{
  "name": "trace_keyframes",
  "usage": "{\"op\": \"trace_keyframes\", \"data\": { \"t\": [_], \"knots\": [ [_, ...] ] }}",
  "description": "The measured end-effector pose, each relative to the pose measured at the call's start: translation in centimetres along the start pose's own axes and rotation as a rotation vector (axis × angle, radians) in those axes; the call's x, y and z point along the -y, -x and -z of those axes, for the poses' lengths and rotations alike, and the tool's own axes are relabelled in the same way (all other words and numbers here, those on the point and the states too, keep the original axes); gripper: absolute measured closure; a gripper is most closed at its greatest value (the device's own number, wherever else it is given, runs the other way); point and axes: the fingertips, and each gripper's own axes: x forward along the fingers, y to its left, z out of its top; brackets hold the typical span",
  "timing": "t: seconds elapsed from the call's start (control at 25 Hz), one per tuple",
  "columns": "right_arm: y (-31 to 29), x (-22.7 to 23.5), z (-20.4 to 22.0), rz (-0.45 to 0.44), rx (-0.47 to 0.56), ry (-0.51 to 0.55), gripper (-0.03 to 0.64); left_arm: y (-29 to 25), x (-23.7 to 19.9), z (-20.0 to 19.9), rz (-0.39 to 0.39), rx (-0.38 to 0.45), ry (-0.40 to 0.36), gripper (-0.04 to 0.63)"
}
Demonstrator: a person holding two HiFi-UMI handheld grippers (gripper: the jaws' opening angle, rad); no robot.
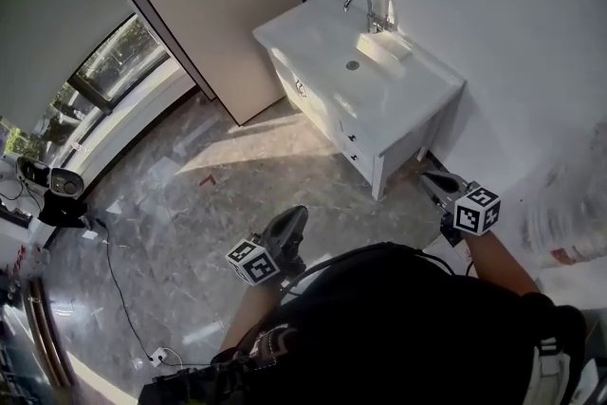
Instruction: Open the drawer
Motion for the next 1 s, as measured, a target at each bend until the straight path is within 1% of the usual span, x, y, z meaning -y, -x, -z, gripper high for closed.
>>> {"op": "trace_keyframes", "data": {
  "t": [0.12,0.24,0.36,0.52,0.6,0.68,0.76,0.88,1.0],
  "knots": [
    [-3.8,-1.2,-0.6,-0.001,-0.016,0.023,0.615,1.6,-3.3,-1.2,-0.001,0.023,0.012,0.595],
    [-7.1,-3.0,-1.3,-0.004,-0.042,0.069,0.615,2.3,-6.3,-3.6,0.001,0.04,0.029,0.595],
    [-9.6,-4.5,-2.2,0.012,-0.05,0.092,0.615,2.5,-9.0,-5.4,0.035,0.036,0.025,0.595],
    [-12.4,-3.9,-2.2,0.028,-0.077,0.084,0.615,0.8,-12.0,-6.8,0.076,0.022,0.04,0.595],
    [-14.0,-3.8,-1.8,0.022,-0.094,0.079,0.615,0.5,-13.1,-7.3,0.086,0.032,0.053,0.595],
    [-15.8,-3.7,-1.8,0.002,-0.11,0.097,0.615,0.6,-14.3,-7.6,0.063,0.041,0.059,0.595],
    [-17.9,-3.3,-1.7,-0.039,-0.12,0.125,0.615,1.0,-16.0,-7.3,0.016,0.05,0.056,0.595],
    [-21.2,-3.1,-1.3,-0.129,-0.14,0.16,0.615,2.1,-18.3,-5.7,-0.079,0.053,0.056,0.595],
    [-24.0,-3.0,-1.2,-0.232,-0.179,0.204,0.615,1.7,-19.0,-4.5,-0.154,0.067,0.073,0.595]
  ]
}}
